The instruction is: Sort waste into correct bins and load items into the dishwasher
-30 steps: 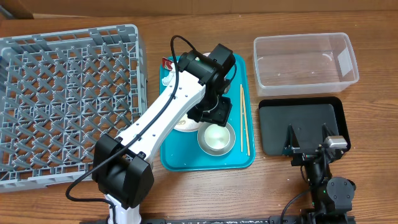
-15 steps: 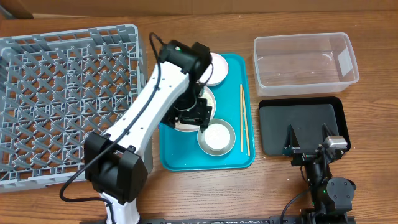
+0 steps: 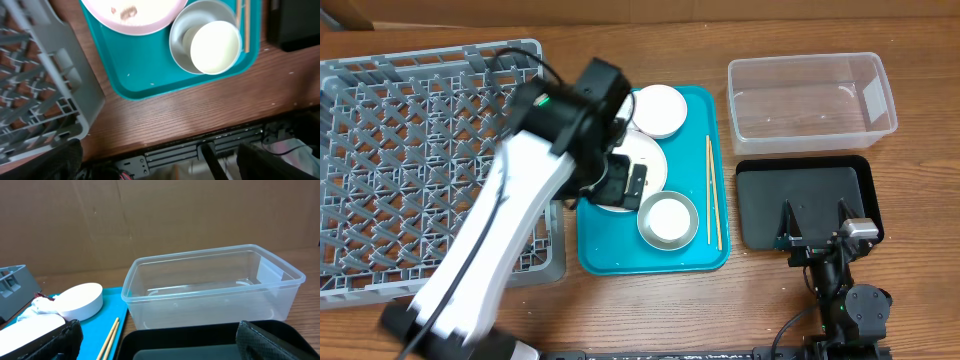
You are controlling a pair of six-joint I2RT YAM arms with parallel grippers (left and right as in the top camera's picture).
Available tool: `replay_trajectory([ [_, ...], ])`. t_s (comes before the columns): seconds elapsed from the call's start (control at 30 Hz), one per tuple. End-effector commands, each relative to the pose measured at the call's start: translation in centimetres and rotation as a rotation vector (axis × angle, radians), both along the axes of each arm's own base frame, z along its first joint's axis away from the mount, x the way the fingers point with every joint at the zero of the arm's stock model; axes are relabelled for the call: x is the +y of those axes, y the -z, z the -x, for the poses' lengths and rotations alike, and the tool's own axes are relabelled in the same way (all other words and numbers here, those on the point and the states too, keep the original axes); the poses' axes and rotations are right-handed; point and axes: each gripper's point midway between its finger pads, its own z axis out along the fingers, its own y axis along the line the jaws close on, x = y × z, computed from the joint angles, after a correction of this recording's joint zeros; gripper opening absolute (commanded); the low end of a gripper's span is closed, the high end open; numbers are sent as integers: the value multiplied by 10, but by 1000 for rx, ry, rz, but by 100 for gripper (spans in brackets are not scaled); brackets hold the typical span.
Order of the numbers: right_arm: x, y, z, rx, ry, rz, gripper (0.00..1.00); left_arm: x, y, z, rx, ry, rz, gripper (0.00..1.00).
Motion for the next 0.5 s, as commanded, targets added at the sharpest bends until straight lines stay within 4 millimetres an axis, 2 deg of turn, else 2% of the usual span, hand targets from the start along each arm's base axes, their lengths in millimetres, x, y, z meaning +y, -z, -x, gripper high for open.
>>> replay_trajectory([
  [0.0,0,2,0,-4,2,4,100,15,-19,19,-79,-6,8,100],
  [0.1,0,2,0,-4,2,4,100,30,-19,39,-94,-31,-1,100],
  [0.27,0,2,0,-4,2,4,100,56,-1,72,-77,-129,-52,100],
  [0.37,0,2,0,-4,2,4,100,73,6,77,-97,-214,-114,100],
  [0.47,0,2,0,-4,2,4,100,88,5,73,-143,-320,-177,100],
])
